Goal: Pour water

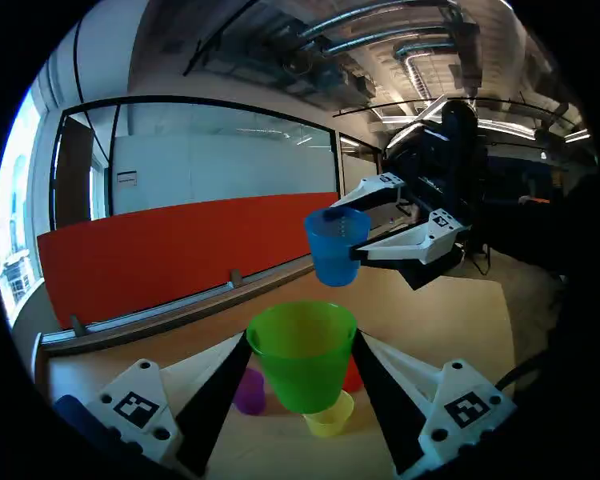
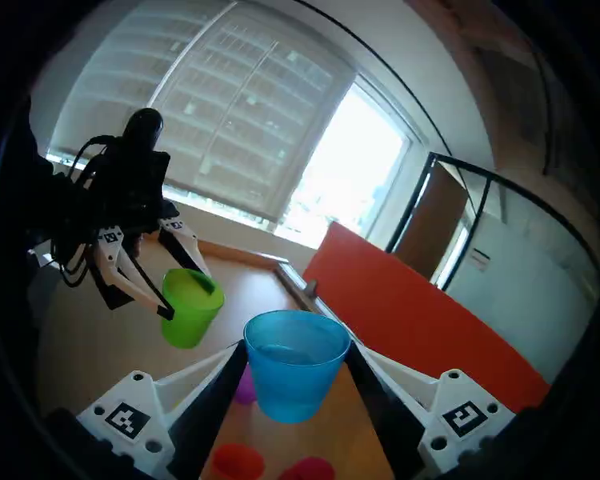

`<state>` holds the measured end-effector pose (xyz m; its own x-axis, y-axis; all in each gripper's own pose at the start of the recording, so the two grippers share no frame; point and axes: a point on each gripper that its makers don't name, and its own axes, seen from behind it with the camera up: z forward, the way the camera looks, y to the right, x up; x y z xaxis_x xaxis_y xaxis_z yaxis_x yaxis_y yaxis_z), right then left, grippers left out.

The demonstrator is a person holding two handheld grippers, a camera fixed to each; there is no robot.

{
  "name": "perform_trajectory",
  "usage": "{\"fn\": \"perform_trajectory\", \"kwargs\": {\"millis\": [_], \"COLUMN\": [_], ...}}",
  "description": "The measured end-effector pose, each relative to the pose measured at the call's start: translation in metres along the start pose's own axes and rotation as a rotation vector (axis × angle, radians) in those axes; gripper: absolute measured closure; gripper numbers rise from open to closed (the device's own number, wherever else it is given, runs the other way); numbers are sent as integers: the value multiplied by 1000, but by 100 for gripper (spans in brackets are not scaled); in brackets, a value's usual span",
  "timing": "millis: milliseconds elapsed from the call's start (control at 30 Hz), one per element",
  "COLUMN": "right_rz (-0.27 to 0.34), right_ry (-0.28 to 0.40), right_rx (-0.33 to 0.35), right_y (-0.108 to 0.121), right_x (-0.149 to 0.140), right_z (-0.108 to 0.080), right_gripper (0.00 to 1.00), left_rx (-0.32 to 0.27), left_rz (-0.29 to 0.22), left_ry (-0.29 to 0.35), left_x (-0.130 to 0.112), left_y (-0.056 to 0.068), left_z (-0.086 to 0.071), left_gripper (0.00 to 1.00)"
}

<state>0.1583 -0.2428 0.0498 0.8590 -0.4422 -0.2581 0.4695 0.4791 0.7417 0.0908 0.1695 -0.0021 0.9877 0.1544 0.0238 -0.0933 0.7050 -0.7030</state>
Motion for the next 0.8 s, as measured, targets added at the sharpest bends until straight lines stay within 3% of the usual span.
{"fn": "perform_trajectory", "kwargs": {"millis": [800], "right_rz": [-122], "right_ry": [-1], "right_rx": [32], "right_y": [-2], "right_x": [18], "right_z": [17], "right_gripper": [9], "left_rx": [-11], "left_rz": [-2], "left_ry": [8], "left_x": [1], "left_y": [4], "left_z": [4], "left_gripper": [12]}}
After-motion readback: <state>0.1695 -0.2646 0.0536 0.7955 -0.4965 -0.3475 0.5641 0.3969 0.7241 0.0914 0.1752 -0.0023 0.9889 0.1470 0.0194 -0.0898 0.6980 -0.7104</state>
